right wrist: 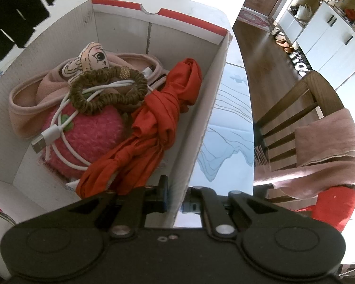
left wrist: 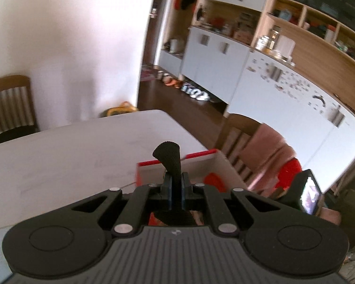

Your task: Organize objects

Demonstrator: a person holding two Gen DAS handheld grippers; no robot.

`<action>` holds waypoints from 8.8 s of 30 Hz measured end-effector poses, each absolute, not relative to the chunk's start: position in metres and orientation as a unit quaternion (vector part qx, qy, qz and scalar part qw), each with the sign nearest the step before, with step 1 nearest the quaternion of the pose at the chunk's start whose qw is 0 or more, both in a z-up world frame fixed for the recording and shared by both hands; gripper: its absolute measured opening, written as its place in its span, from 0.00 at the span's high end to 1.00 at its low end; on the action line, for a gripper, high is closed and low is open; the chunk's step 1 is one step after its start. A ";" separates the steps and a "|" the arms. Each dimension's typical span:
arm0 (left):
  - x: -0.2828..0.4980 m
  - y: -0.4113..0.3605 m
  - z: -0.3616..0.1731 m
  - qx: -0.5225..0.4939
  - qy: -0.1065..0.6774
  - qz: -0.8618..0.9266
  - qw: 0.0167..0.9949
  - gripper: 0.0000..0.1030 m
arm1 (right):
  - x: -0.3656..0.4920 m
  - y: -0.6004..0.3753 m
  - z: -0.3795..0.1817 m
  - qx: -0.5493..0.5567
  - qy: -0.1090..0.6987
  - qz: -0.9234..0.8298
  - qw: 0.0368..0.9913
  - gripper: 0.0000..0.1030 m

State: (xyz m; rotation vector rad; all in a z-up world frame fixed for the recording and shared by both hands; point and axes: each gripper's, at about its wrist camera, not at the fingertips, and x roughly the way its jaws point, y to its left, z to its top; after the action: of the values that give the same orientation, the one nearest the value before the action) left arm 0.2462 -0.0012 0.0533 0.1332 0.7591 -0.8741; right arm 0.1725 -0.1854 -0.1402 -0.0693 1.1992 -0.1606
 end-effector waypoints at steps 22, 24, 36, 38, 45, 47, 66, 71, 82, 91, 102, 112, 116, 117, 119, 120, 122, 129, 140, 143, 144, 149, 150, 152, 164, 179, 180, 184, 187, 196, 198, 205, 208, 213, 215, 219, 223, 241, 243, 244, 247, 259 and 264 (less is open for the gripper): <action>0.234 -0.106 -0.001 0.079 0.394 -0.489 0.774 0.94 | 0.172 -0.186 -0.141 -0.026 0.560 -0.074 0.824 0.94; 0.239 -0.110 -0.012 0.088 0.402 -0.478 0.776 0.94 | 0.172 -0.186 -0.141 -0.026 0.560 -0.074 0.825 0.94; 0.262 -0.105 -0.069 0.141 0.455 -0.417 0.774 0.94 | 0.172 -0.187 -0.141 -0.024 0.560 -0.073 0.825 0.94; 0.263 -0.102 -0.074 0.150 0.457 -0.411 0.774 0.94 | 0.172 -0.187 -0.141 -0.024 0.560 -0.073 0.825 0.94; 0.263 -0.098 -0.079 0.172 0.462 -0.400 0.773 0.88 | 0.172 -0.187 -0.141 -0.024 0.561 -0.073 0.825 0.94; 0.262 -0.099 -0.079 0.180 0.461 -0.397 0.773 0.74 | 0.172 -0.187 -0.141 -0.024 0.561 -0.073 0.824 0.94; 0.251 -0.071 -0.053 0.145 0.434 -0.413 0.787 0.28 | 0.171 -0.189 -0.141 -0.026 0.562 -0.073 0.824 0.94; 0.244 -0.059 -0.038 0.124 0.424 -0.425 0.790 0.23 | 0.171 -0.189 -0.141 -0.027 0.562 -0.073 0.824 0.94; 0.246 0.007 -0.009 0.082 0.398 -0.405 0.819 0.03 | 0.172 -0.189 -0.141 -0.026 0.562 -0.073 0.824 0.94; 0.283 0.077 -0.039 0.081 0.432 -0.286 0.851 0.00 | 0.171 -0.189 -0.139 -0.027 0.564 -0.072 0.822 0.94; 0.289 0.079 -0.119 0.107 0.487 -0.250 0.830 0.00 | 0.170 -0.190 -0.140 -0.029 0.565 -0.074 0.821 0.93; 0.295 0.065 -0.152 0.133 0.512 -0.223 0.819 0.00 | 0.170 -0.190 -0.140 -0.029 0.567 -0.075 0.820 0.93; 0.299 0.062 -0.162 0.152 0.516 -0.209 0.817 0.00 | 0.171 -0.191 -0.141 -0.028 0.567 -0.076 0.820 0.93; 0.300 0.061 -0.164 0.156 0.519 -0.204 0.815 0.00 | 0.171 -0.190 -0.141 -0.028 0.567 -0.075 0.820 0.93; 0.302 0.062 -0.169 0.155 0.526 -0.199 0.813 0.00 | 0.170 -0.191 -0.141 -0.028 0.567 -0.075 0.820 0.93; 0.303 0.063 -0.169 0.151 0.526 -0.198 0.813 0.00 | 0.171 -0.190 -0.141 -0.028 0.567 -0.075 0.820 0.93; 0.304 0.064 -0.170 0.148 0.527 -0.195 0.814 0.00 | 0.171 -0.190 -0.141 -0.029 0.567 -0.075 0.820 0.93; 0.304 0.066 -0.168 0.146 0.520 -0.189 0.820 0.23 | 0.171 -0.190 -0.141 -0.028 0.567 -0.076 0.820 0.93; 0.294 0.072 -0.152 0.122 0.509 -0.194 0.830 0.27 | 0.172 -0.189 -0.141 -0.028 0.566 -0.075 0.820 0.94; 0.291 0.074 -0.143 0.108 0.508 -0.194 0.832 0.26 | 0.172 -0.189 -0.141 -0.028 0.566 -0.076 0.820 0.94; 0.288 0.075 -0.138 0.102 0.505 -0.198 0.834 0.27 | 0.172 -0.189 -0.141 -0.028 0.566 -0.076 0.821 0.94; 0.270 0.076 -0.109 0.082 0.491 -0.220 0.839 0.26 | 0.172 -0.189 -0.140 -0.025 0.565 -0.077 0.821 0.94; 0.266 0.076 -0.102 0.078 0.486 -0.227 0.840 0.27 | 0.172 -0.189 -0.140 -0.024 0.564 -0.077 0.822 0.94; 0.257 0.074 -0.088 0.072 0.475 -0.241 0.843 0.27 | 0.172 -0.189 -0.140 -0.023 0.563 -0.078 0.822 0.94; 0.219 0.029 -0.042 0.069 0.431 -0.329 0.837 0.26 | 0.169 -0.189 -0.137 -0.021 0.558 -0.077 0.826 0.94; 0.219 -0.054 -0.044 0.141 0.415 -0.392 0.809 0.26 | 0.166 -0.189 -0.134 -0.017 0.553 -0.076 0.830 0.94; 0.220 -0.060 -0.047 0.149 0.414 -0.394 0.807 0.26 | 0.166 -0.189 -0.134 -0.016 0.553 -0.076 0.830 0.94; 0.222 -0.078 -0.054 0.170 0.413 -0.398 0.802 0.26 | 0.166 -0.189 -0.134 -0.015 0.552 -0.077 0.830 0.94; 0.223 -0.087 -0.058 0.180 0.410 -0.402 0.799 0.26 | 0.166 -0.190 -0.134 -0.013 0.552 -0.078 0.830 0.94; 0.232 -0.107 -0.081 0.202 0.424 -0.403 0.786 0.26 | 0.165 -0.190 -0.134 -0.011 0.552 -0.078 0.830 0.95; 0.231 -0.108 -0.084 0.205 0.425 -0.403 0.784 0.26 | 0.165 -0.190 -0.135 -0.011 0.553 -0.079 0.830 0.95; 0.238 -0.110 -0.091 0.208 0.434 -0.404 0.778 0.26 | 0.165 -0.191 -0.137 -0.009 0.554 -0.080 0.829 0.95; 0.240 -0.107 -0.092 0.197 0.440 -0.403 0.778 0.26 | 0.165 -0.192 -0.136 -0.007 0.554 -0.079 0.829 0.95; 0.240 -0.098 -0.090 0.177 0.439 -0.402 0.784 0.23 | 0.165 -0.192 -0.136 -0.006 0.553 -0.077 0.830 0.95; 0.239 -0.094 -0.090 0.171 0.440 -0.400 0.785 0.22 | 0.164 -0.192 -0.136 -0.008 0.552 -0.075 0.830 0.94; 0.236 -0.084 -0.086 0.158 0.443 -0.392 0.791 0.22 | 0.162 -0.192 -0.133 -0.012 0.549 -0.070 0.833 0.94; 0.230 -0.073 -0.080 0.148 0.439 -0.384 0.799 0.22 | 0.157 -0.192 -0.128 -0.016 0.545 -0.063 0.836 0.94; 0.183 -0.020 -0.035 0.079 0.394 -0.349 0.847 0.22 | 0.115 -0.194 -0.078 -0.016 0.496 -0.038 0.867 0.93; 0.179 -0.014 -0.030 0.073 0.391 -0.350 0.848 0.22 | 0.110 -0.194 -0.070 -0.007 0.487 -0.044 0.872 0.93; 0.178 -0.012 -0.029 0.071 0.389 -0.353 0.848 0.22 | 0.107 -0.193 -0.067 -0.003 0.482 -0.046 0.875 0.93; 0.173 -0.006 -0.024 0.066 0.384 -0.363 0.846 0.19 | 0.101 -0.190 -0.057 0.009 0.467 -0.057 0.883 0.92; 0.148 0.019 -0.013 0.061 0.356 -0.390 0.847 0.11 | 0.063 -0.160 -0.029 0.077 0.396 -0.078 0.912 0.73; 0.138 0.034 -0.009 0.060 0.337 -0.392 0.854 0.01 | 0.046 -0.146 -0.020 0.095 0.361 -0.086 0.924 0.56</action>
State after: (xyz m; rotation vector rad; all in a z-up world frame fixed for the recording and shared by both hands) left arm 0.1385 0.0337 -0.0088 0.1254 0.7096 -0.8242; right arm 0.0461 -0.1455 -0.0202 0.1954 0.7403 -0.1766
